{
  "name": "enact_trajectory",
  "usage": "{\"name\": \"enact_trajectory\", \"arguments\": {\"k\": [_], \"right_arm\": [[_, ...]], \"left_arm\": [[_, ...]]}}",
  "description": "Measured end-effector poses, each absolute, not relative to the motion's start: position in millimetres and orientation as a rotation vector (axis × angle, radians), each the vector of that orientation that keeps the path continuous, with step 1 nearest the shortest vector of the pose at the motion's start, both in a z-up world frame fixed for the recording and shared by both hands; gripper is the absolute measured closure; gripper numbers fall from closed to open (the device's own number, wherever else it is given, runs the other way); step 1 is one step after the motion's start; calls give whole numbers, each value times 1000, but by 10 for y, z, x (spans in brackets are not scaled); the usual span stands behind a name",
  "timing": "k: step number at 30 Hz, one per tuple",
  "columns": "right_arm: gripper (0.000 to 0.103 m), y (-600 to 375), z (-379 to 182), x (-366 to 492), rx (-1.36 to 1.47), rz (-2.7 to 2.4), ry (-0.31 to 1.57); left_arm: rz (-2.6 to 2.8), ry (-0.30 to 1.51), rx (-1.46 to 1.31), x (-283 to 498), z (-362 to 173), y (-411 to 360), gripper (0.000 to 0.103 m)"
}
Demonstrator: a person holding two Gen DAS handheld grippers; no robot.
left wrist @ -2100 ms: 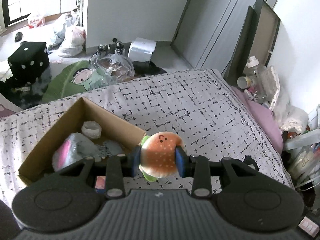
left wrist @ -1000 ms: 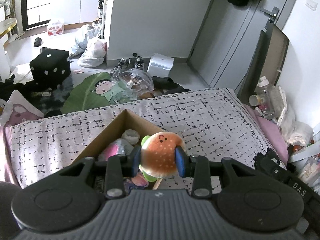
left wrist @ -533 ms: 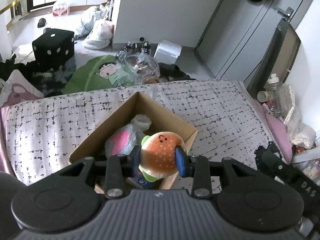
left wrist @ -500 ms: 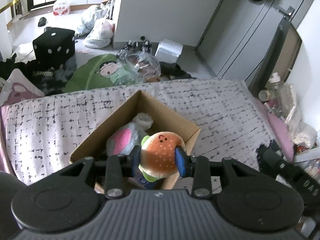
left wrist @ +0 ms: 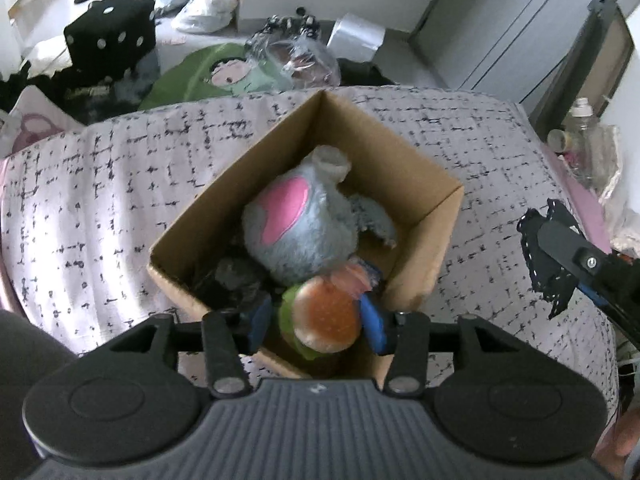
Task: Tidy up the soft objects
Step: 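Carry the hamburger in the left gripper while the right gripper carries the black plush into the box, then open both grippers and withdraw them from the box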
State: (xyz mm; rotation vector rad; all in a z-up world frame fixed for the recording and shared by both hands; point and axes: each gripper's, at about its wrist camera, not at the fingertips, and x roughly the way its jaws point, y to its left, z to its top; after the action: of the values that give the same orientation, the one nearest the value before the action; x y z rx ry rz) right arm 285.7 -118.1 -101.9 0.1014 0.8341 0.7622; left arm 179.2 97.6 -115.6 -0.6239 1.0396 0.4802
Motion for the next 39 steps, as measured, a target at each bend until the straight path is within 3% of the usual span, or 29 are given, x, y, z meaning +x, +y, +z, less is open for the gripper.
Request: {"name": "enact_trajectory", "arguments": {"k": [13, 16, 17, 21, 24, 28, 32, 39], "right_arm": [[70, -836, -1157, 2704, 74, 821, 886], [56, -791, -1143, 2632, 89, 826, 858], [45, -790, -1140, 2616, 95, 822, 847], [39, -869, -1135, 2556, 126, 757, 828], [33, -964, -1114, 2496, 118, 708, 804], [28, -1064, -1051, 2428, 90, 663, 816], [10, -1148, -944, 2303, 80, 608, 812], [8, -1321, -875, 2152, 119, 547, 875]], "left_arm": [[523, 1011, -682, 1708, -1077, 1300, 52], [525, 1007, -702, 1671, -1041, 1338, 52], [520, 1008, -702, 1667, -1026, 1339, 52], [489, 998, -707, 1624, -939, 1320, 52], [474, 989, -703, 1577, -862, 1302, 35], [475, 973, -677, 1496, -737, 1282, 24], [470, 966, -641, 1422, -615, 1278, 19], [463, 977, -587, 1240, -487, 1252, 9]]}}
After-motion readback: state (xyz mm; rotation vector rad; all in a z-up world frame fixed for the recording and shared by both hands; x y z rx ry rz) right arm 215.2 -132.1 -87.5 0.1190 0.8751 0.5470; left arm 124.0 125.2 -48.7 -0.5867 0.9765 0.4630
